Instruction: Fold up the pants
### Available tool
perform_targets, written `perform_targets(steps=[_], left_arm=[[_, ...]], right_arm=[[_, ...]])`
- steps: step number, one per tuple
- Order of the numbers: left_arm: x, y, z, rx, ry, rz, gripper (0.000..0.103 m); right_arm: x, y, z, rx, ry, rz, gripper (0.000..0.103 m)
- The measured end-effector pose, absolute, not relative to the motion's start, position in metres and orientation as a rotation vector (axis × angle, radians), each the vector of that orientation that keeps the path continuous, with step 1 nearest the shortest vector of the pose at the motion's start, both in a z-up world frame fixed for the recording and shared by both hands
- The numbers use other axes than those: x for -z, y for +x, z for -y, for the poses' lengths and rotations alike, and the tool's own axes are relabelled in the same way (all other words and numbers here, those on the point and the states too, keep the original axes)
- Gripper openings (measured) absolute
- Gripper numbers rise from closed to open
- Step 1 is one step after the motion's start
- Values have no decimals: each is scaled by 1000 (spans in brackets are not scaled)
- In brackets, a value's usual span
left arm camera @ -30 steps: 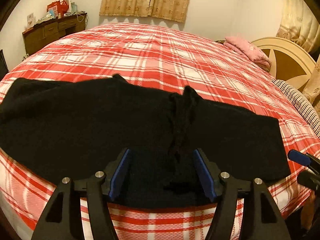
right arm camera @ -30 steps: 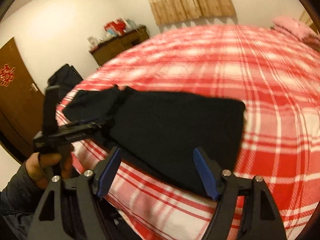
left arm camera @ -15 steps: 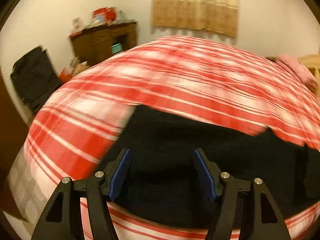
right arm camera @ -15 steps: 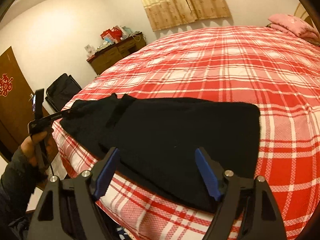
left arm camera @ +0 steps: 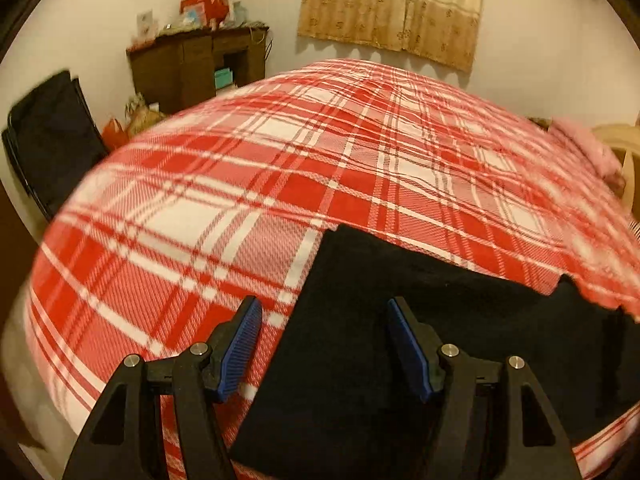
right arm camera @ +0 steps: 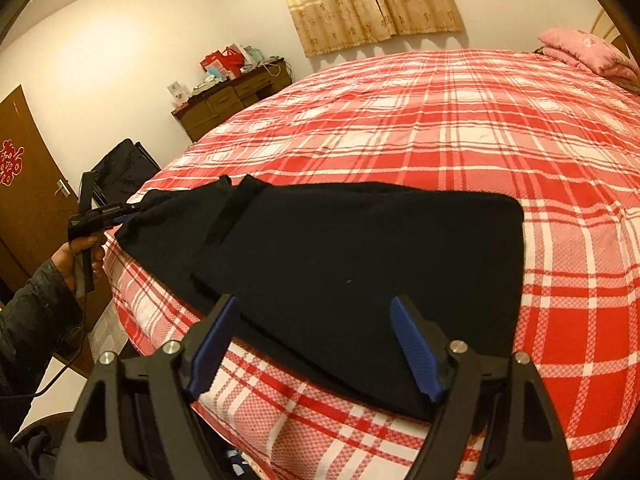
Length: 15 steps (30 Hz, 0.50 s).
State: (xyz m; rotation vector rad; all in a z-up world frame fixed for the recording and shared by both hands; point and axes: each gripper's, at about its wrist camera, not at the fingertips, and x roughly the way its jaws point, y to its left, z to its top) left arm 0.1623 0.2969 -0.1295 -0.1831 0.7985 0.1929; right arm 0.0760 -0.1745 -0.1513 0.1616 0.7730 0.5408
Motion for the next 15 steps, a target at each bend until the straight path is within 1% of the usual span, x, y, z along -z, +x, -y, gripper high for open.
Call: perform_targets(steps=[8, 15], left_arm=[[131, 164, -300, -147, -167, -821, 66], [131, 157, -298, -154, -123, -803, 66]], right_arm=[[153, 76, 174, -539, 161, -781, 81], [154, 74, 172, -540, 153, -784, 81]])
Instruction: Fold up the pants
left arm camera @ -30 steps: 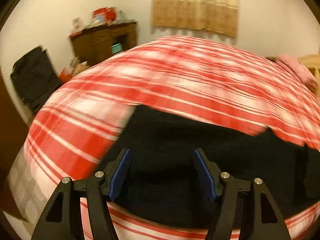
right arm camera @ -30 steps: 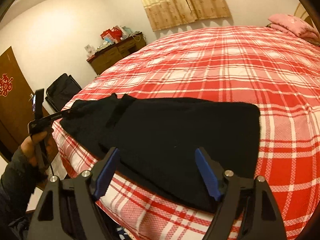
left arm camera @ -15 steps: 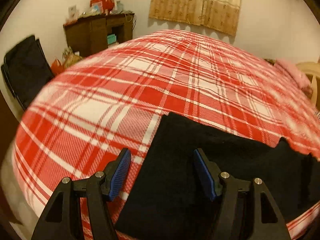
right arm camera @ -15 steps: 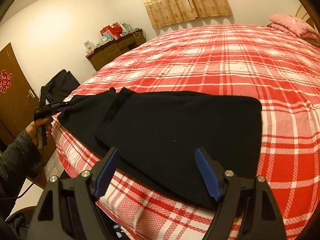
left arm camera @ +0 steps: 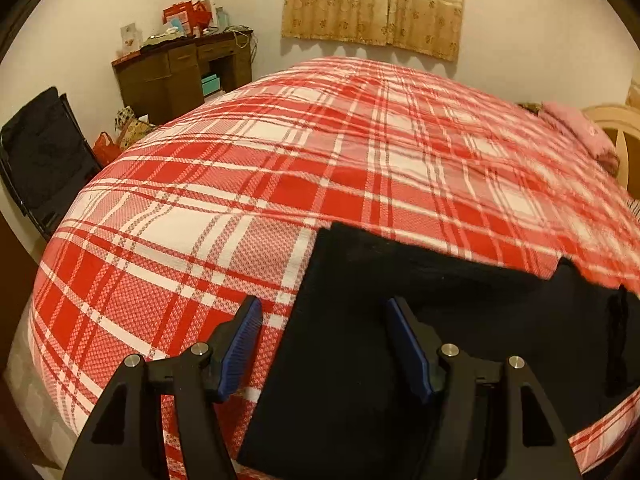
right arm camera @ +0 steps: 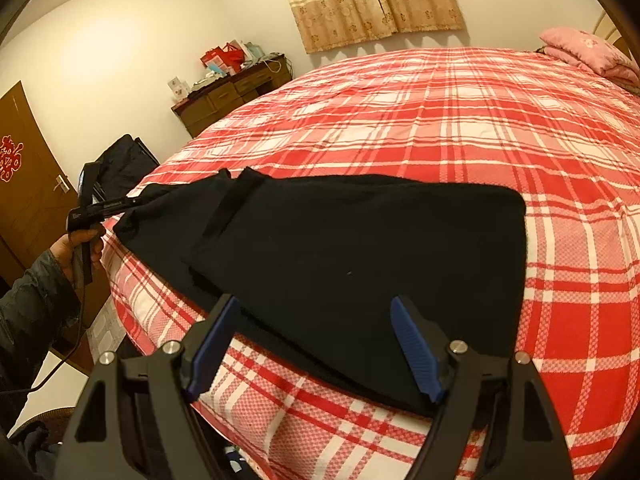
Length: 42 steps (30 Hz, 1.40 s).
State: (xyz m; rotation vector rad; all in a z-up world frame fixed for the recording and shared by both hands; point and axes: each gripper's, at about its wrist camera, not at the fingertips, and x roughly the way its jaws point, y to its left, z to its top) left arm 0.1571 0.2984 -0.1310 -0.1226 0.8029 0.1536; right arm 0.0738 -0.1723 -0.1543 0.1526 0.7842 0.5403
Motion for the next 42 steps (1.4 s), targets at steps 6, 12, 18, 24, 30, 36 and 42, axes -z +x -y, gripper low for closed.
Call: perform_targets(steps=[6, 12, 18, 24, 30, 36, 42], left_arm=[[135, 162, -294, -136, -126, -823, 62], [121, 156, -293, -89, -196, -829, 29], [99, 139, -292, -26, -314, -752, 26], [82, 126, -281, 28, -401, -681, 25], [54, 117, -247, 116, -407, -625, 25], [32, 115, -207, 210, -432, -612, 25], [20, 120, -176, 286, -485, -605, 25]], right_arm=[[156, 76, 170, -536, 142, -788, 82], [155, 75, 169, -537, 144, -789, 82], [156, 75, 170, -538, 144, -789, 82], [155, 74, 170, -538, 147, -788, 82], [154, 74, 171, -535, 157, -783, 82], [149, 73, 176, -525, 172, -763, 82], [144, 73, 183, -517, 186, -738, 82]])
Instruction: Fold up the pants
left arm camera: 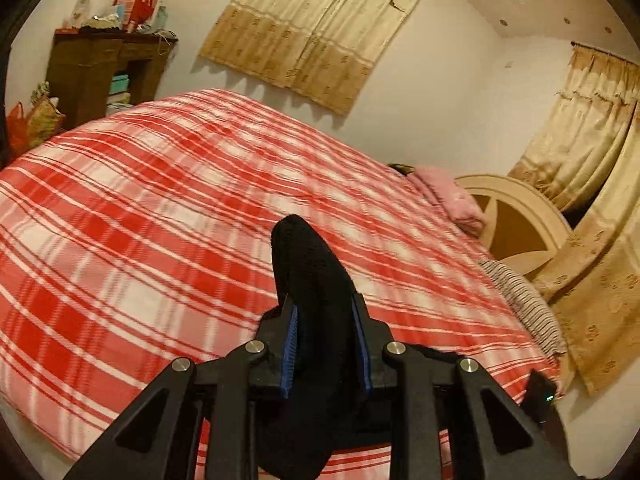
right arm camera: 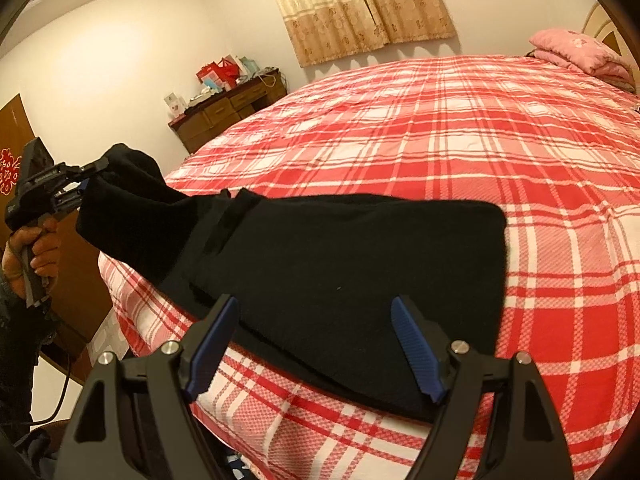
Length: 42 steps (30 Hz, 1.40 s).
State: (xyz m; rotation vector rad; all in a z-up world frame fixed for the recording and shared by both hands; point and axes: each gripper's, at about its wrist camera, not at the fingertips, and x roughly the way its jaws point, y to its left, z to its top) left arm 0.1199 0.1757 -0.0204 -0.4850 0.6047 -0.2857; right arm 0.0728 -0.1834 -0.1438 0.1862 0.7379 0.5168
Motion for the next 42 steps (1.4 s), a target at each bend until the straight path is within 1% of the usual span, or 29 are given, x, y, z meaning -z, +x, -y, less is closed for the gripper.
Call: perform_targets(steps=[9, 14, 19, 25, 30, 35, 36, 39, 42], left_arm=[[0, 123, -108, 391, -448, -609, 25], [-8, 125, -70, 455, -410, -628, 25], [-7, 132, -28, 502, -372, -664, 25], [12, 139, 21, 521, -295, -718, 25], [40, 147, 55, 417, -135, -727, 25], [68, 155, 82, 407, -95, -769, 25], [74, 154, 91, 406, -74, -769, 27], [82, 151, 109, 376, 3, -762, 36], [80, 142, 122, 430, 7, -754, 36]], right_arm=[[134, 77, 204, -483, 229, -697, 83], [127, 86, 237, -415, 336, -669, 85], [131, 96, 265, -344, 446, -679, 86], [133, 101, 281, -294, 508, -689, 86], [134, 102, 288, -284, 526, -689, 86], [136, 104, 287, -287, 524, -699, 86], [136, 104, 287, -287, 523, -700, 86], [137, 104, 288, -286, 521, -702, 86], [138, 106, 291, -286, 524, -702, 86]])
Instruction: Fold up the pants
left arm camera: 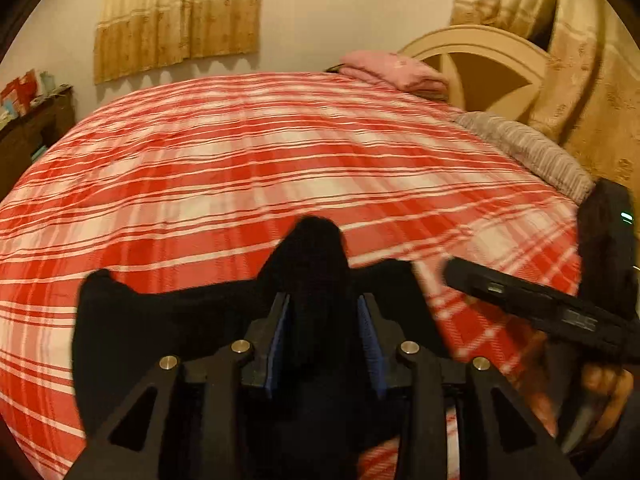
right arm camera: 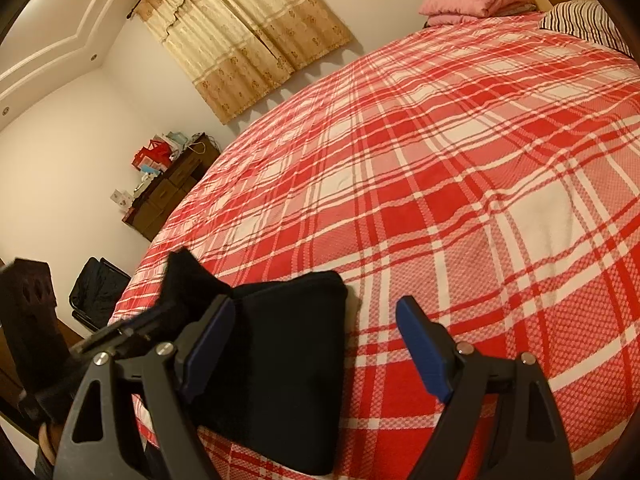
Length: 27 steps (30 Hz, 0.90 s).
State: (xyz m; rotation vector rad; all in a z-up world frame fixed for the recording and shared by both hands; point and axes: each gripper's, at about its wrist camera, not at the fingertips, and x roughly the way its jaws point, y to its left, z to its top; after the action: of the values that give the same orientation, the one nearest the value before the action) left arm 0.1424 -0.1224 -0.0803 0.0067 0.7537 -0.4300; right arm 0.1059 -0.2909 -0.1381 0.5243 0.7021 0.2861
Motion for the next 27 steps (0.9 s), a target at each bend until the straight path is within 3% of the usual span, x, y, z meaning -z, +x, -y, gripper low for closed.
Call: perform_targets(steps=[2, 4, 6, 13, 19, 22, 24, 27], left_arm=[[72, 130, 132, 460, 32, -701, 41], [63, 117, 134, 463, 59, -640, 63], [57, 110, 126, 428, 59, -592, 72], [81, 127, 50, 151, 22, -625, 72], [116, 138, -7, 33, -143, -690, 72], [126, 140, -5, 34, -146, -701, 72], [128, 138, 1, 40, -132, -702, 72], [125, 135, 7, 49, -110, -692, 72]], right_arm=[[138, 107, 293, -280, 525, -699, 86], [139, 108, 296, -274, 532, -698, 86], [139, 108, 298, -271, 541, -695, 86], [134, 105, 287, -343, 522, -700, 86], [142, 103, 243, -383, 365, -810, 75], [155, 106, 230, -347, 296, -867, 66], [153, 106, 229, -340, 271, -861, 43], [147, 104, 232, -353, 275, -836, 26]])
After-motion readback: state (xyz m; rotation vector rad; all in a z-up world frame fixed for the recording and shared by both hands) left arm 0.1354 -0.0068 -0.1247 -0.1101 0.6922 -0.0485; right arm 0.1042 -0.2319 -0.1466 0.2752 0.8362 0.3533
